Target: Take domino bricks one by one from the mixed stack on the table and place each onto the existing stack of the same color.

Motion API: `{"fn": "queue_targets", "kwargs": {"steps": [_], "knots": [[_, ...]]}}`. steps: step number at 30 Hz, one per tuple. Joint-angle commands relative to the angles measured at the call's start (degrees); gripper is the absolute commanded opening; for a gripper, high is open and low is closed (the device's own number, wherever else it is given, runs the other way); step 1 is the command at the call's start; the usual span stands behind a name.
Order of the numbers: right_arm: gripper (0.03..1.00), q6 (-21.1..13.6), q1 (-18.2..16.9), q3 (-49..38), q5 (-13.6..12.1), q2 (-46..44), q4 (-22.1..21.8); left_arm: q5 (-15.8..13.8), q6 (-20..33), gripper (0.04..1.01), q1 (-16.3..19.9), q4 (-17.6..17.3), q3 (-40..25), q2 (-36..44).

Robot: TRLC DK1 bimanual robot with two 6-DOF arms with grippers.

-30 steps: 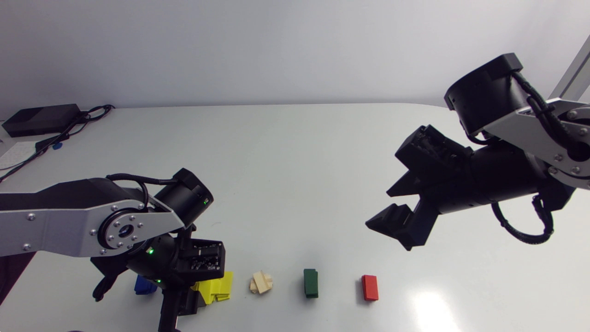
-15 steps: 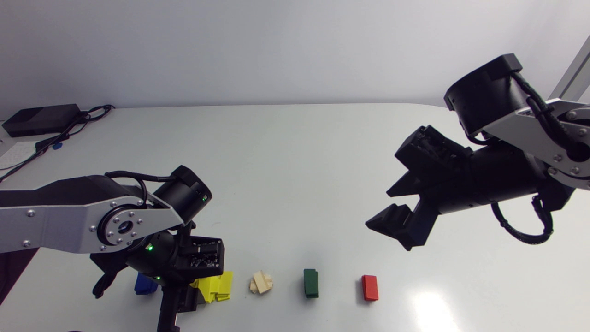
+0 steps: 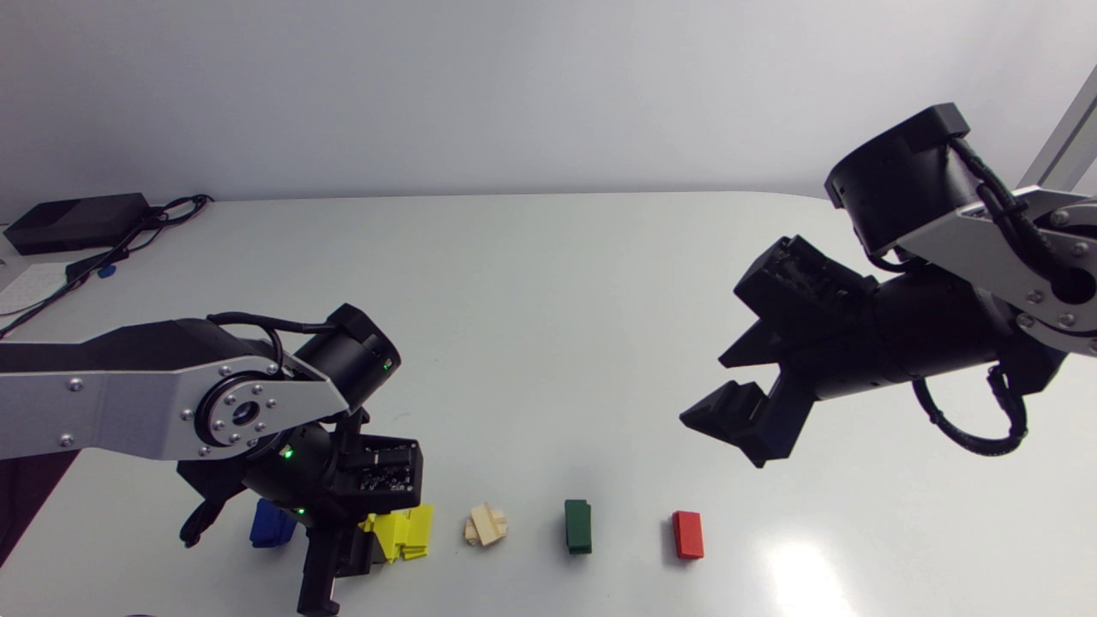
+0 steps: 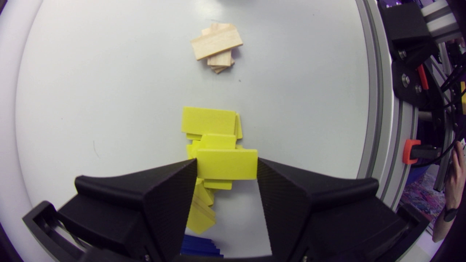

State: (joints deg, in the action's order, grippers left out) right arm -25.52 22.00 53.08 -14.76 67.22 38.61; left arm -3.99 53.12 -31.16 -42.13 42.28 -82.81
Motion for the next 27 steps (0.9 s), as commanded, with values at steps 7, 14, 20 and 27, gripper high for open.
{"fn": "queue_targets", "kwargs": {"steps": [7,14,20,27], "knots": [[0.964,-0.8,-0.6,-1.5,-0.2,0.7,-0.3,-0.7,2.5,0.639,0.8,-0.5,1.1,-1.5],[0.964,-0.8,-0.7,-1.6,-0.3,0.8,-0.3,-0.7,2.4,0.846,0.9,-0.6,1.5,-0.1],[0.964,-0.8,-0.6,-1.7,-0.3,0.6,-0.3,-0.7,2.4,0.911,1.4,-1.6,2.5,1.2],[0.964,-0.7,-0.6,-0.9,-0.3,0.0,0.3,-0.7,0.9,0.918,3.5,-6.7,9.6,8.4]]}}
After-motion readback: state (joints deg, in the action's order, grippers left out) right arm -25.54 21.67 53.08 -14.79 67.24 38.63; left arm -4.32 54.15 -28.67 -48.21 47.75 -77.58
